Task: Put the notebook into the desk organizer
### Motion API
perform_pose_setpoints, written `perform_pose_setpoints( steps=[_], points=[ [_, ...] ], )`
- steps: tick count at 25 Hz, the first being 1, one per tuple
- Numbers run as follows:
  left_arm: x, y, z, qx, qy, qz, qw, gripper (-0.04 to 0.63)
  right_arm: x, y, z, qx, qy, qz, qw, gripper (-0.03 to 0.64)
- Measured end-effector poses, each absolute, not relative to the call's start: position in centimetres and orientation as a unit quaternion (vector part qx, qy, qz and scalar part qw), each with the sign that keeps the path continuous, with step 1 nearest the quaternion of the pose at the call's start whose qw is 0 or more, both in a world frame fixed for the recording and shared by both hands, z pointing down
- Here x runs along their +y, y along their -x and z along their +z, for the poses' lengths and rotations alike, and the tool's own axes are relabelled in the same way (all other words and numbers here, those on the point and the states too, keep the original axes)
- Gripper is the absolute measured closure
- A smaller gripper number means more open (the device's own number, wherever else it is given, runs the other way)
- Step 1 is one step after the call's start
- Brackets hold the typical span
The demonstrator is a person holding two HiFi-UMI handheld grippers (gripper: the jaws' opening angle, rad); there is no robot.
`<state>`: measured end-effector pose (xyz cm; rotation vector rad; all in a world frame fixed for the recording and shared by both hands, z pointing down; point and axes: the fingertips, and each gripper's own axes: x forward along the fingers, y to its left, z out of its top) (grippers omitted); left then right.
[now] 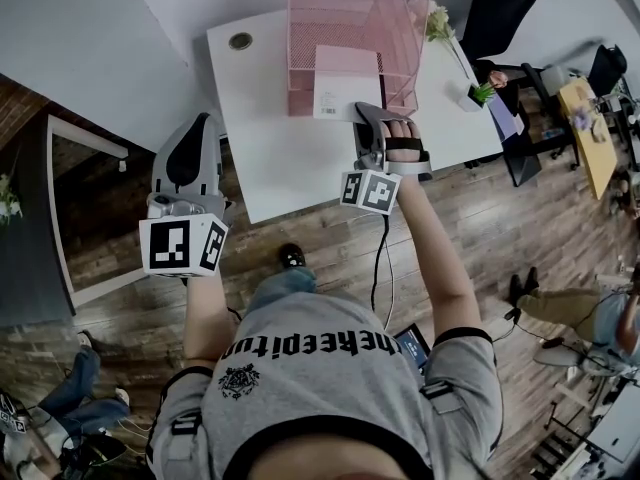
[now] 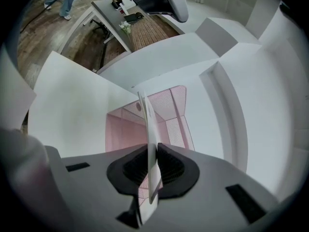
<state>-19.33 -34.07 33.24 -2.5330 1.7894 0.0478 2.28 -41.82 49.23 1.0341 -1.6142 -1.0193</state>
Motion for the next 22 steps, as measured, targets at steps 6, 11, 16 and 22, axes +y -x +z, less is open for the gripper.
perform_pose_setpoints(
  steps=[6, 11, 16, 22],
  points=[
    [-34.7, 19.9, 33.6, 0.578, 0.816, 0.012, 0.018, 0.592, -43.1, -2.1, 50.1, -0.655, -0.418, -0.403, 0.484, 0.578],
    [-35.0, 20.2, 33.9, 0.580, 0.815, 0.007, 0.016, 0.592, -44.2, -2.2, 50.3, -0.651, -0.419, -0.400, 0.490, 0.575],
    [-35.5, 20.5, 34.2, 0.580, 0.815, 0.003, 0.015, 0.592, -45.3, -2.0, 50.0, -0.652, -0.419, -0.400, 0.490, 0.575],
    [-36.2, 20.5, 34.4, 0.577, 0.816, 0.002, 0.012, 0.592, -46.6, -2.2, 49.0, -0.643, -0.445, -0.392, 0.484, 0.577]
  ],
)
